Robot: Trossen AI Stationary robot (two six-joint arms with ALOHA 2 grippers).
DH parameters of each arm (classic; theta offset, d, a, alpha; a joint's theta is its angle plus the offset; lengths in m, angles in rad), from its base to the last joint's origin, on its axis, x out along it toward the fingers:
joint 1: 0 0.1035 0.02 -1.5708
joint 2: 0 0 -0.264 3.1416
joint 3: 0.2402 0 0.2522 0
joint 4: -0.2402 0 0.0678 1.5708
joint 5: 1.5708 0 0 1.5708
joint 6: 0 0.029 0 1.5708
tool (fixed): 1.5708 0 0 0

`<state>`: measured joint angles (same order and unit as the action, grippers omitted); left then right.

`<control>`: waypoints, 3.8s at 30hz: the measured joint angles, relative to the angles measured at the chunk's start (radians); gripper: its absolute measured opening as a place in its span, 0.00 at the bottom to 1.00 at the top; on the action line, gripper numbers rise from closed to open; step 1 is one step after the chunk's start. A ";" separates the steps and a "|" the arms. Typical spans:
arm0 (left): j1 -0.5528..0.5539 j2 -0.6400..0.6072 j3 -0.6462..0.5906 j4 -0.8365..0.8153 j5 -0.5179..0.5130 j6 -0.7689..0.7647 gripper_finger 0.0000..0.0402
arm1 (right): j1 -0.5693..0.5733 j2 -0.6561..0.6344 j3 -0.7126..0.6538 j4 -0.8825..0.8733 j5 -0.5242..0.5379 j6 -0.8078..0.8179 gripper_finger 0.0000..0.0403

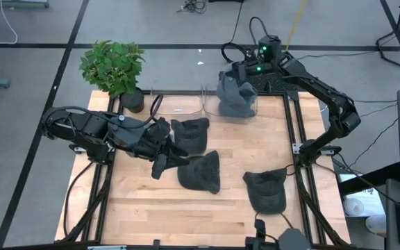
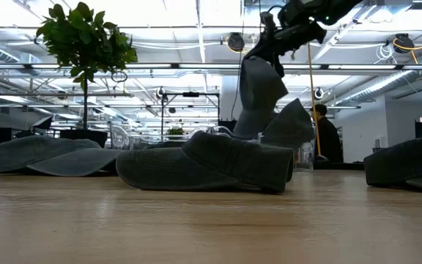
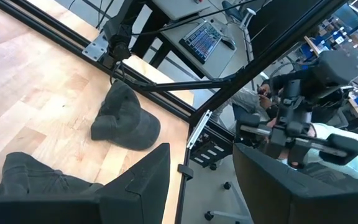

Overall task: Pick & Place hat
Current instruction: Put the right blue cap into the right transparent bin, then put the blue cap into the right transparent bin

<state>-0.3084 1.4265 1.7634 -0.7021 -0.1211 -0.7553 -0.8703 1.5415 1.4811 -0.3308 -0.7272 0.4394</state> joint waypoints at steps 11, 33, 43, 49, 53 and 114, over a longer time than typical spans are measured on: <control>0.000 0.000 0.000 -0.006 0.000 0.004 0.46 | 0.027 0.015 -0.046 -0.070 0.075 -0.027 0.00; 0.000 0.000 0.000 -0.014 0.039 0.014 0.46 | -0.066 0.014 -0.258 -0.025 0.099 0.008 0.00; 0.000 0.000 0.000 -0.039 0.038 -0.012 0.46 | -0.099 0.014 -0.333 -0.012 0.103 -0.024 0.00; 0.000 0.000 0.000 -0.052 0.039 -0.062 0.46 | -0.099 0.014 -0.348 0.016 0.109 -0.017 0.03; 0.000 0.000 0.000 -0.053 0.049 -0.064 0.46 | -0.104 -0.007 -0.348 0.020 0.102 -0.011 0.14; 0.188 0.346 -0.001 -0.848 -0.306 -0.510 0.46 | 0.430 -0.631 -0.347 0.305 0.042 0.177 0.45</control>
<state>-0.1203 1.7724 1.7626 -1.5498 -0.4271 -1.2655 -0.4404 0.9104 1.1340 -0.0257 -0.6853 0.6163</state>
